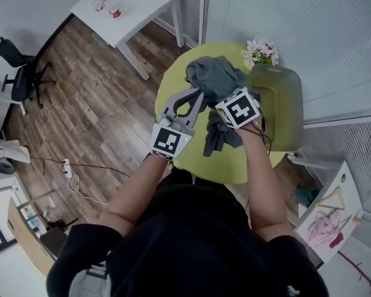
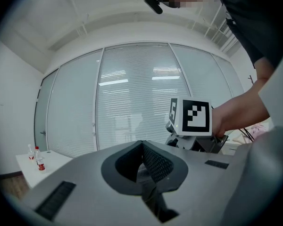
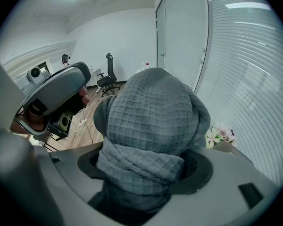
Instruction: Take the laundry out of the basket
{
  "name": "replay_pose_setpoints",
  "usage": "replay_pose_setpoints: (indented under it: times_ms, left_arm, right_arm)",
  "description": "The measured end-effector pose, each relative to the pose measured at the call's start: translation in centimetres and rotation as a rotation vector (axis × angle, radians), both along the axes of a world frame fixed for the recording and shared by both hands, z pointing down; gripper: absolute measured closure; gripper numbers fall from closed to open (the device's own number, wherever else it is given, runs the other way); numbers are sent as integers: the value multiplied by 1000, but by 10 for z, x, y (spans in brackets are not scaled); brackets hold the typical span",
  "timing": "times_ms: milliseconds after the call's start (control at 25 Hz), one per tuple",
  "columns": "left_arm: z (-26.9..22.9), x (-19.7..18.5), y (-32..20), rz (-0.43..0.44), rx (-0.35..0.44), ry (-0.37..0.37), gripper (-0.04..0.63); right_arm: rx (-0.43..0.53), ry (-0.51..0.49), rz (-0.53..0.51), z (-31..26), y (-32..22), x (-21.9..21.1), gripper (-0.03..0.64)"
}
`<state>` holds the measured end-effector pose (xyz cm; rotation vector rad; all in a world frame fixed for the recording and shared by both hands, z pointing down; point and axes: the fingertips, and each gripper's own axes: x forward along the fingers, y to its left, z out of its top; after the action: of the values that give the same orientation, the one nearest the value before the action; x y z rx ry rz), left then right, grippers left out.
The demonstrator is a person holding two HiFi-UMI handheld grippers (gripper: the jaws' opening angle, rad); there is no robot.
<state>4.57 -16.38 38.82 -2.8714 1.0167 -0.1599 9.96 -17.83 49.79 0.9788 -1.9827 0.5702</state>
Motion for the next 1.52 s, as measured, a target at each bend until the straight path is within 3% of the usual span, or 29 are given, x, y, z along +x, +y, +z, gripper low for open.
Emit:
replay_pose_setpoints:
  times_ms: [360, 640, 1160, 1520]
  left_arm:
    - [26, -57, -3, -7, -52, 7, 586]
    - [64, -77, -6, -5, -100, 8, 586]
    - [166, -71, -16, 18, -250, 17, 586]
    - [198, -72, -32, 5, -314, 20, 586]
  right_arm:
    - [-35, -22, 8, 39, -1, -62, 250]
    - [-82, -33, 48, 92, 5, -77, 250]
    - [-187, 17, 123, 211, 26, -58, 250]
    - [-206, 79, 85, 267, 27, -61, 249]
